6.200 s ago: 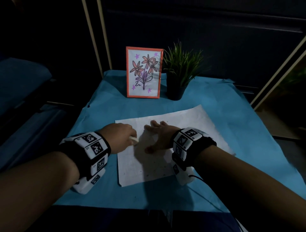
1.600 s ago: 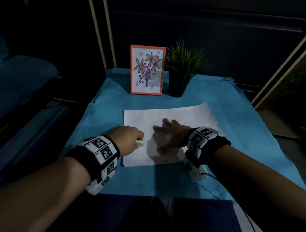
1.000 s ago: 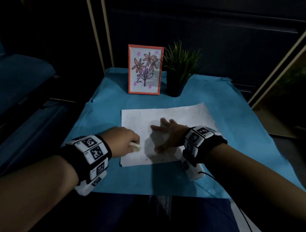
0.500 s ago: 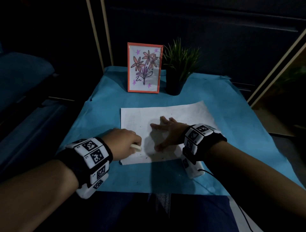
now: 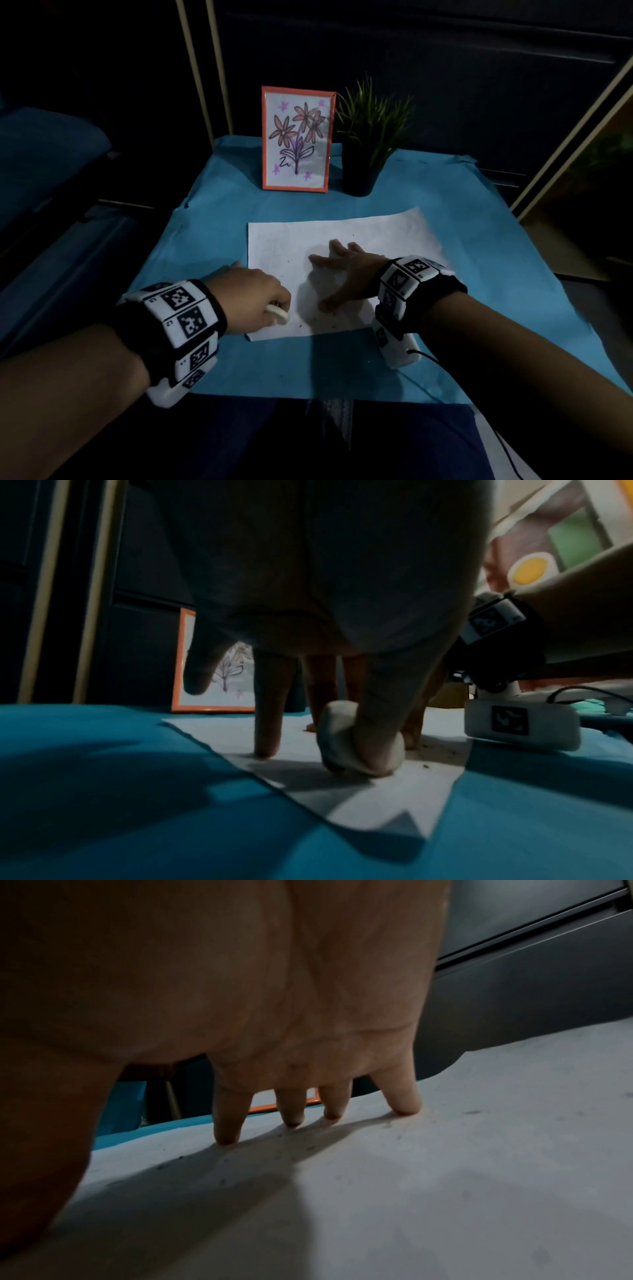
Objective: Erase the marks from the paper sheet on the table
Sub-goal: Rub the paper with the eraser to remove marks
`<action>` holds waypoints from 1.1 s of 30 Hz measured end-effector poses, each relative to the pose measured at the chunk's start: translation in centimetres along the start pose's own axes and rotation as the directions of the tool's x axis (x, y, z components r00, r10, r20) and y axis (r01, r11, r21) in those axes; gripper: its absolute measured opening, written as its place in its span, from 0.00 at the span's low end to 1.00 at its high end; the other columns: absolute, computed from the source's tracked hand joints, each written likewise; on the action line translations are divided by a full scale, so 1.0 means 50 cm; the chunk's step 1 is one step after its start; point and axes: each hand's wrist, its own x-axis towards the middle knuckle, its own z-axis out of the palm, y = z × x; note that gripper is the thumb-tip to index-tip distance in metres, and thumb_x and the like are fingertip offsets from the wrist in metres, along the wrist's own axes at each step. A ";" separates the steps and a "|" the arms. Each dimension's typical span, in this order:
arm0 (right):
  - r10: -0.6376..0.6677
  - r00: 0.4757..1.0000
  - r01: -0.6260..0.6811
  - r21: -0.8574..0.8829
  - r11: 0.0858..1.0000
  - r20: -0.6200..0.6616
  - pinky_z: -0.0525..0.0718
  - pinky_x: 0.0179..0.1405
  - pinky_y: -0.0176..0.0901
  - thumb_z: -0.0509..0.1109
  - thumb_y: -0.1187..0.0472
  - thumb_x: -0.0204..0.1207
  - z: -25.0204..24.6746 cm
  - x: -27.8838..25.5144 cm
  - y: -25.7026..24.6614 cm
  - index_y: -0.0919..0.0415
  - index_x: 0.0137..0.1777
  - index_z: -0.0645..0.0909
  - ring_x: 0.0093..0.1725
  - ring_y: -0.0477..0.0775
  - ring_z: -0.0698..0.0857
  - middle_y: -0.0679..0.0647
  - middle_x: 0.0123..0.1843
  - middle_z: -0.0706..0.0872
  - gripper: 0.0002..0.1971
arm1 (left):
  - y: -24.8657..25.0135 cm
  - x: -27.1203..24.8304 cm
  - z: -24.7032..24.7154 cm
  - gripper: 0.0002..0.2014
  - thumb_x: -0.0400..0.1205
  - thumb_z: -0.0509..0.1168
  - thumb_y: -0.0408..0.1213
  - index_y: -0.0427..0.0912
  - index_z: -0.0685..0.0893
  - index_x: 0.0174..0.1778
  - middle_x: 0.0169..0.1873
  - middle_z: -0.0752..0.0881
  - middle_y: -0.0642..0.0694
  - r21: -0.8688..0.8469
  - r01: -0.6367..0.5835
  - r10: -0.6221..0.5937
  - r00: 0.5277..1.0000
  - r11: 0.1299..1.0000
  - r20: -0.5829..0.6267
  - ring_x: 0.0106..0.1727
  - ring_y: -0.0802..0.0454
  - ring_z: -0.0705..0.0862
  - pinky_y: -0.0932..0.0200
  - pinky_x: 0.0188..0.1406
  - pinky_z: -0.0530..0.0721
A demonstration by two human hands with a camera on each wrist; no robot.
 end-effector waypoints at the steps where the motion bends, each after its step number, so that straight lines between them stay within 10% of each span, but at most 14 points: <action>1: 0.002 1.000 -0.002 0.003 1.000 0.000 0.50 0.78 0.75 0.73 0.30 0.62 0.000 0.001 0.001 0.26 0.78 0.45 0.84 0.54 0.36 0.41 0.84 0.35 0.50 | 0.002 0.003 -0.003 0.09 0.81 0.62 0.53 0.58 0.82 0.54 0.51 0.85 0.59 0.005 0.003 -0.003 1.000 1.000 -0.015 0.54 0.54 0.83 0.52 0.62 0.74; 33: -0.003 1.000 0.003 -0.005 1.000 0.008 0.50 0.77 0.76 0.73 0.29 0.61 0.005 0.008 0.005 0.26 0.78 0.44 0.84 0.56 0.36 0.41 0.84 0.35 0.50 | 0.020 -0.006 0.011 0.07 0.83 0.63 0.48 0.55 0.83 0.53 0.47 0.81 0.59 -0.100 -0.056 0.050 0.997 0.993 -0.064 0.52 0.54 0.81 0.56 0.55 0.78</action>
